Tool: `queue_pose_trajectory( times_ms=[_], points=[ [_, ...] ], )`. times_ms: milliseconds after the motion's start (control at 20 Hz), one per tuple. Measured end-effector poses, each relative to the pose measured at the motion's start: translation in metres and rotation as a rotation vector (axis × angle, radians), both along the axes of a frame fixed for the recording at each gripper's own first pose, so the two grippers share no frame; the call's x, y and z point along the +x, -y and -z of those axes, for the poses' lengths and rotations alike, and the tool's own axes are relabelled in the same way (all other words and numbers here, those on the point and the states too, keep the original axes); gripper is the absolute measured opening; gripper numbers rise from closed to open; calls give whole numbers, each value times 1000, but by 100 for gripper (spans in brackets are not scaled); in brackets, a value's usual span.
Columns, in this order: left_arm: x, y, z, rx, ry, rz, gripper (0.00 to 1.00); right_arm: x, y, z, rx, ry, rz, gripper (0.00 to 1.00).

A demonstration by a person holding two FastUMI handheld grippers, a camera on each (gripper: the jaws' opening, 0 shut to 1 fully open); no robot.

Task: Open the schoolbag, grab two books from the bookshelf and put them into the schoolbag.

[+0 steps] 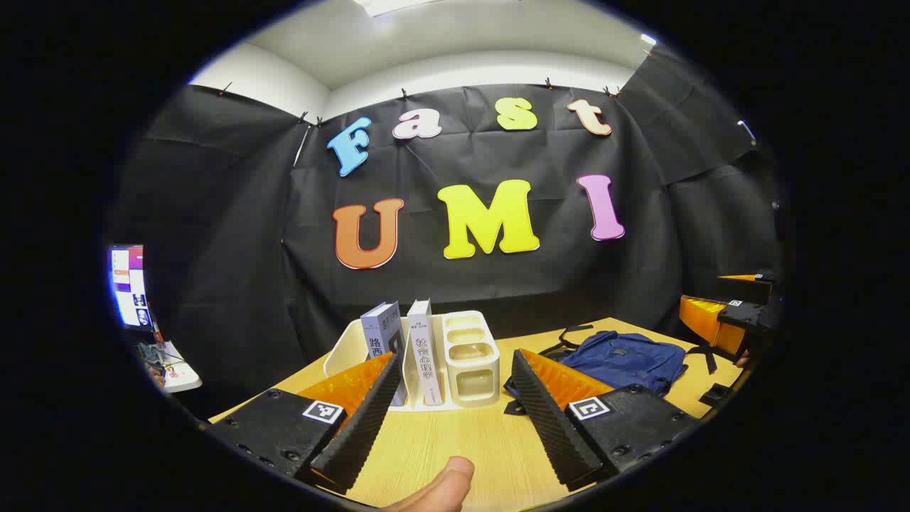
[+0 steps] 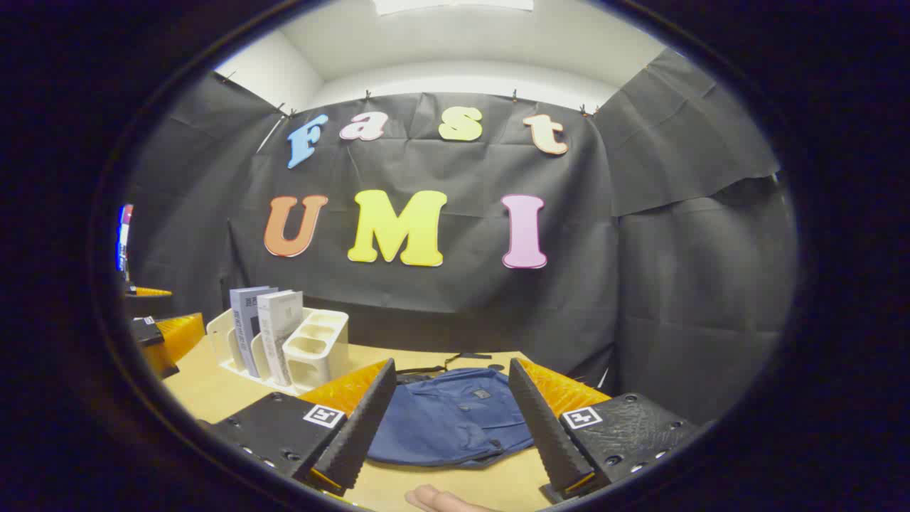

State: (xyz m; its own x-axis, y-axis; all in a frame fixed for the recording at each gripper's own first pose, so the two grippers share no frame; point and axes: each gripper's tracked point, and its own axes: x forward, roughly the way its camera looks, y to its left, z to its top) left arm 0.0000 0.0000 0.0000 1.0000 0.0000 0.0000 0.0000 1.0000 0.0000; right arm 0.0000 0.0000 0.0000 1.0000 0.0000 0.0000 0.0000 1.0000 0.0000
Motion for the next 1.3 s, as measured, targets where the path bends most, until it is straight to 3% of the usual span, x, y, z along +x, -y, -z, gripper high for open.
queue_pose_trajectory(
  times_ms=[50, 100, 150, 350, 750, 1300],
  points=[
    [-1, -12, 1, -15, -7, -15, 99, -3, -7, 4, 3, -15, -2, 97],
    [0, -21, 1, -36, -16, -25, 99, -5, -12, 4, 5, -25, -5, 93],
    [3, -29, 3, -61, -28, -28, 99, -7, -15, 6, 7, -31, -5, 97],
    [7, -55, 3, -133, -26, -55, 99, -8, -20, 11, -11, -42, 4, 95],
    [8, -51, 4, -97, -23, -17, 97, -3, -31, 26, -52, -86, 9, 95],
    [2, -58, -1, -65, 0, -26, 97, 24, -62, 59, -115, -162, -18, 95]
  ],
)
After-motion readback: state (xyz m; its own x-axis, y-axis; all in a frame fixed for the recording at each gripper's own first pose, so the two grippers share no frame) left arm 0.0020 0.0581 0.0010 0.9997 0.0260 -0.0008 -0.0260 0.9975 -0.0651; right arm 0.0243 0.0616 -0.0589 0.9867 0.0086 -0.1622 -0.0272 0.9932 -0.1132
